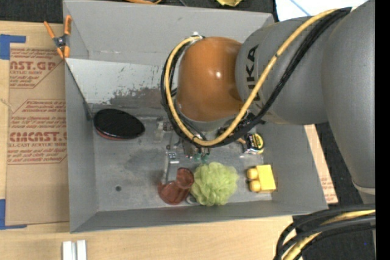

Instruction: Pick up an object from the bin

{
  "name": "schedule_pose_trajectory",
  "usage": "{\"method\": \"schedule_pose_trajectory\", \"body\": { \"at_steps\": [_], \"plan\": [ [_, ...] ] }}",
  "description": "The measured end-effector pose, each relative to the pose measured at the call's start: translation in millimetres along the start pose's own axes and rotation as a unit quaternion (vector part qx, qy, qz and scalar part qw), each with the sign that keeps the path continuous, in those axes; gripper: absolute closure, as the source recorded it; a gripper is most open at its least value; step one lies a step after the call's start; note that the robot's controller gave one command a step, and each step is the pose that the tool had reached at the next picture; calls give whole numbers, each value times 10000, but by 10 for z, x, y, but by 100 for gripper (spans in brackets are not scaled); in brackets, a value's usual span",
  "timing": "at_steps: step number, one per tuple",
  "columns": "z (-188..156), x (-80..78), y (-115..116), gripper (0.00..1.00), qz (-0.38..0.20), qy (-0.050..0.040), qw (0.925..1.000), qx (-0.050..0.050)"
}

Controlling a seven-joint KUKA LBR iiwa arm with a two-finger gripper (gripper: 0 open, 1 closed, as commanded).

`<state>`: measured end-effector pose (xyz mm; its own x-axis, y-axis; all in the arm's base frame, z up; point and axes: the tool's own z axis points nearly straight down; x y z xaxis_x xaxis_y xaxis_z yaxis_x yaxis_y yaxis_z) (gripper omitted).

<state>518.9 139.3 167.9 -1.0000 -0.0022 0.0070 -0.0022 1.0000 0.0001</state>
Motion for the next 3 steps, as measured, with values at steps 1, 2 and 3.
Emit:
{"method": "schedule_pose_trajectory", "body": {
  "at_steps": [1, 2, 3],
  "plan": [
    [-42, -20, -8, 0, 10, -37, 10000, -6],
    [974, 164, -373, 0, -2175, -9, 9761, 1],
    [597, 270, -357, 0, -2452, -58, 9694, -1]
  ]
}}
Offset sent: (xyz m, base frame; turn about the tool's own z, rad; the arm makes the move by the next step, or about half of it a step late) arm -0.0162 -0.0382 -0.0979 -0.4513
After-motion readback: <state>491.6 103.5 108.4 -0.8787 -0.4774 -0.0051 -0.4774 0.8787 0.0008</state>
